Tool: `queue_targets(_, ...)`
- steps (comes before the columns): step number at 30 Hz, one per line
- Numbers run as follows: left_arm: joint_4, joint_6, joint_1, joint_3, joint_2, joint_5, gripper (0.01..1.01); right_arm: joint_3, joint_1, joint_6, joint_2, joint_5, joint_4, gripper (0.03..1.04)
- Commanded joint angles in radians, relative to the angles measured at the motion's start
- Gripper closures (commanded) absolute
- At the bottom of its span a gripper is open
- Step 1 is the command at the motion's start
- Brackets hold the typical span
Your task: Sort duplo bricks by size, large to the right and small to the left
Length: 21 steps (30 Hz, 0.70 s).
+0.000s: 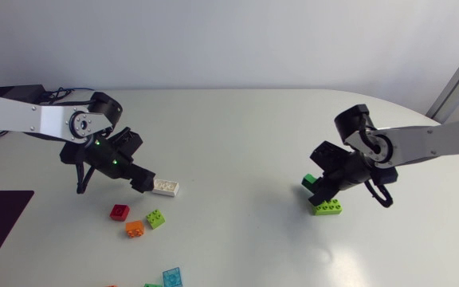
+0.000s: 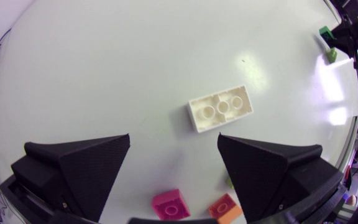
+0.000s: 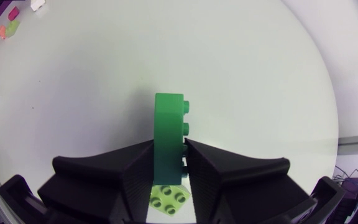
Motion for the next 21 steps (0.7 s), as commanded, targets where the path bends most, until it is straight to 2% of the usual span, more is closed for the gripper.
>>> queue_targets(1,0.005,-0.028,0.024,0.056,0.033,-0.01,0.049,-0.051,-0.032,-0.039,-0.029,-0.004,0.025,0.3)
queue_targets(4,0.01,-0.034,0.039,0.088,0.065,-0.029,0.049,-0.068,-0.057,-0.048,-0.046,-0.004,0.038,0.06)
queue_targets(11,0.03,-0.031,0.069,0.106,0.122,-0.075,0.049,-0.097,-0.064,-0.048,-0.111,-0.007,0.052,0.06)
queue_targets(15,0.038,-0.033,0.073,0.092,0.146,-0.107,0.097,-0.106,-0.06,-0.042,-0.144,-0.007,0.052,0.06)
queue_targets(16,0.038,-0.031,0.073,0.088,0.149,-0.107,0.184,-0.106,-0.058,-0.04,-0.148,-0.007,0.052,0.06)
queue_targets(18,0.038,-0.037,0.072,0.086,0.154,-0.107,0.618,-0.11,-0.055,-0.039,-0.154,-0.007,0.054,0.06)
queue_targets(19,0.039,-0.04,0.073,0.086,0.153,-0.104,0.718,-0.111,-0.055,-0.037,-0.156,-0.007,0.054,0.06)
queue_targets(21,0.038,-0.042,0.067,0.089,0.149,-0.102,0.734,-0.117,-0.053,-0.034,-0.159,-0.007,0.054,0.06)
